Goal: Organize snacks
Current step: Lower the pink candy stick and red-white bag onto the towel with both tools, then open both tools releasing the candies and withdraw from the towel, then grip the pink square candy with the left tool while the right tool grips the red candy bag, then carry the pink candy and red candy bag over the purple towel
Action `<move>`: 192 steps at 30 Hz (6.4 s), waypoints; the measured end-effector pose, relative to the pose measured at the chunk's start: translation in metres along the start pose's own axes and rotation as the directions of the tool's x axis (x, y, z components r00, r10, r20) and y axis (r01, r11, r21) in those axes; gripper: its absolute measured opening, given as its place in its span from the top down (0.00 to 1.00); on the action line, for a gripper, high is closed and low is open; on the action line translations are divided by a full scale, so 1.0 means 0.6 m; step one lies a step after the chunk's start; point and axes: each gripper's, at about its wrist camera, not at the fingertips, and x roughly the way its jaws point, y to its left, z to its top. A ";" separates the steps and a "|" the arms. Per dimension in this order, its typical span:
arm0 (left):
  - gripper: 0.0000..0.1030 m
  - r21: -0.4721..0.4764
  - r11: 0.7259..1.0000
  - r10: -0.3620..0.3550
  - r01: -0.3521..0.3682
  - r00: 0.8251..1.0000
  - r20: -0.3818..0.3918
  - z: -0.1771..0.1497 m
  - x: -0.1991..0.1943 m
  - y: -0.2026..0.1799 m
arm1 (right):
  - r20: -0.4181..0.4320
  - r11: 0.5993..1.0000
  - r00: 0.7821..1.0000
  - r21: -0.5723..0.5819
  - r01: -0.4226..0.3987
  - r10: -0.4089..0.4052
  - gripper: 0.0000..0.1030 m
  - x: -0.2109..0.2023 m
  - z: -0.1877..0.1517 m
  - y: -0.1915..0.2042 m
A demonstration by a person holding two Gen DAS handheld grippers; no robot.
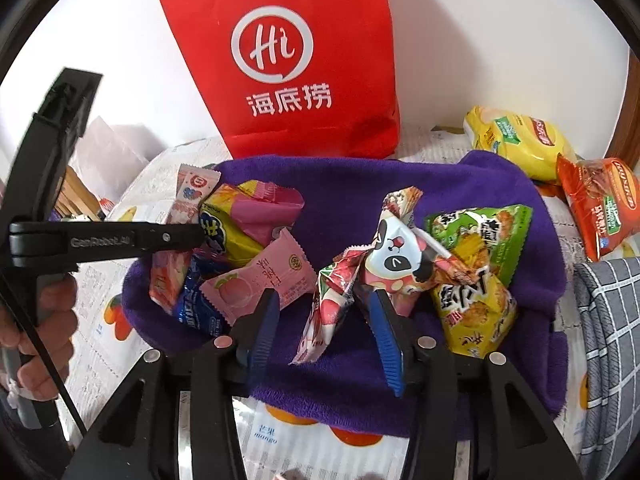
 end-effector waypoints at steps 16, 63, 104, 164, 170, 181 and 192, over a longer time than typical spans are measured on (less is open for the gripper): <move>0.64 0.014 1.000 -0.009 0.010 0.999 -0.052 -0.004 0.003 -0.010 | 0.030 0.997 0.999 0.065 0.042 -0.044 0.49 -0.102 -0.057 -0.036; 0.47 0.124 0.988 -0.089 0.089 0.996 -0.005 -0.019 -0.086 -0.064 | -0.121 0.972 0.975 -0.168 0.164 -0.186 0.33 -0.028 -0.151 0.007; 0.47 0.302 0.945 -0.084 0.126 0.985 -0.148 -0.223 -0.029 -0.134 | -0.042 0.950 0.966 0.177 0.257 -0.253 0.50 -0.165 -0.291 -0.116; 0.56 0.330 0.941 -0.052 0.070 0.997 -0.062 -0.313 -0.054 -0.119 | 0.011 0.951 0.979 0.242 0.193 -0.201 0.61 -0.181 -0.302 -0.126; 0.56 0.276 0.957 -0.073 0.088 0.995 -0.064 -0.301 -0.069 -0.087 | 0.012 0.953 0.989 0.269 0.141 -0.149 0.61 -0.194 -0.281 -0.117; 0.56 0.264 0.961 -0.094 0.085 0.995 0.019 -0.232 -0.128 -0.089 | 0.127 0.971 0.976 0.182 0.155 -0.179 0.61 -0.243 -0.159 -0.071; 0.56 0.290 0.954 -0.117 0.081 0.987 0.111 -0.116 -0.163 -0.121 | 0.144 0.967 0.969 0.188 0.172 -0.201 0.61 -0.218 -0.058 -0.067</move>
